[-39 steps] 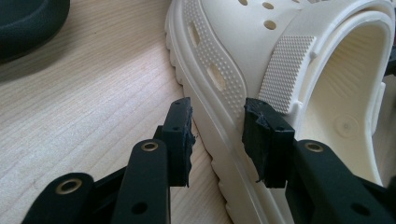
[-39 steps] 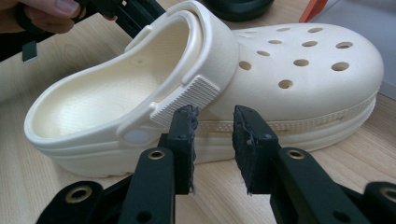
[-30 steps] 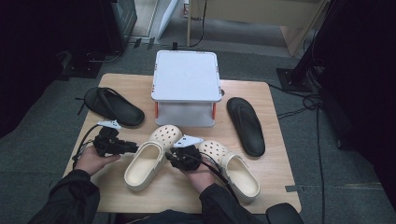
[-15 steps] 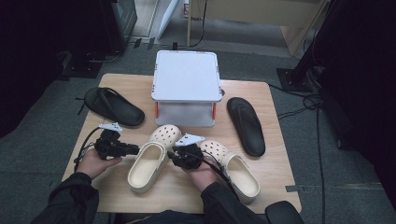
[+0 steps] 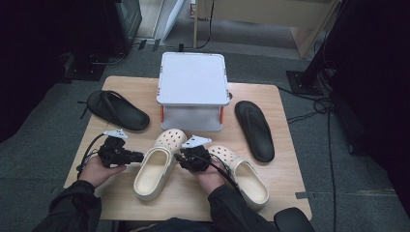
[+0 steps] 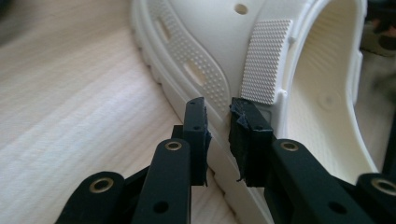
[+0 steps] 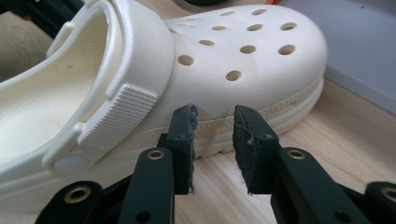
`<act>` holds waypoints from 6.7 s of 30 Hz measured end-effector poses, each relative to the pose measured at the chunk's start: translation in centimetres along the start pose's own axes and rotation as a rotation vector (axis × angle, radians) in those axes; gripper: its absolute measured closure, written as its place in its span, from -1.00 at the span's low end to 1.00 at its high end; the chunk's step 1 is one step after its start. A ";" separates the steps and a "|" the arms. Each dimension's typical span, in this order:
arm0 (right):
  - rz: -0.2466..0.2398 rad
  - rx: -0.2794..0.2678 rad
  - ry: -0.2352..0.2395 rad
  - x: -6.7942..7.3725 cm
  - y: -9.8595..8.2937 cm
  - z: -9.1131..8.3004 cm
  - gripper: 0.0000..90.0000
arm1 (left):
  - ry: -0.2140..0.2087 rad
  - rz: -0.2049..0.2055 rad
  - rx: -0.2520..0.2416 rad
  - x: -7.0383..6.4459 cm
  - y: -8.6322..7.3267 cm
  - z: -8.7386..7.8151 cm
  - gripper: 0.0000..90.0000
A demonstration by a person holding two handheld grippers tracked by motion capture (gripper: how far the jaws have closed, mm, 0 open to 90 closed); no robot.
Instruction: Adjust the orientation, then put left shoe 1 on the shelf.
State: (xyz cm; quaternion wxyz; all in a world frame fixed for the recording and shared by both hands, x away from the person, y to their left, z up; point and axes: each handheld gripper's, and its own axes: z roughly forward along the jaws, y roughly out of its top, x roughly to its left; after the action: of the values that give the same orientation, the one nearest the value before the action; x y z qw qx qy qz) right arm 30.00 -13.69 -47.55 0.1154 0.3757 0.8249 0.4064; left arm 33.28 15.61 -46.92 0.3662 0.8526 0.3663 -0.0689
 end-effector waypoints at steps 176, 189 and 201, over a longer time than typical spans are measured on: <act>0.026 0.020 0.114 2.5 -2.0 -1.6 0.63 | 0.056 0.210 -0.275 1.3 17.4 -1.5 0.75; 0.034 0.061 0.056 2.2 -3.5 0.0 0.75 | 0.049 0.209 -0.286 1.3 17.2 -1.5 0.75; 0.051 0.039 0.045 1.6 -1.9 -0.3 0.76 | 0.048 0.208 -0.280 1.4 17.3 -1.6 0.76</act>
State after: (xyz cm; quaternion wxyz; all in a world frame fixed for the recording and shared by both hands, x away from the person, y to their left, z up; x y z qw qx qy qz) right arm 27.76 -13.46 -48.66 0.0793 0.3896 0.8251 0.4015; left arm 45.67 9.46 -36.40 0.4778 0.8280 0.2906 0.0416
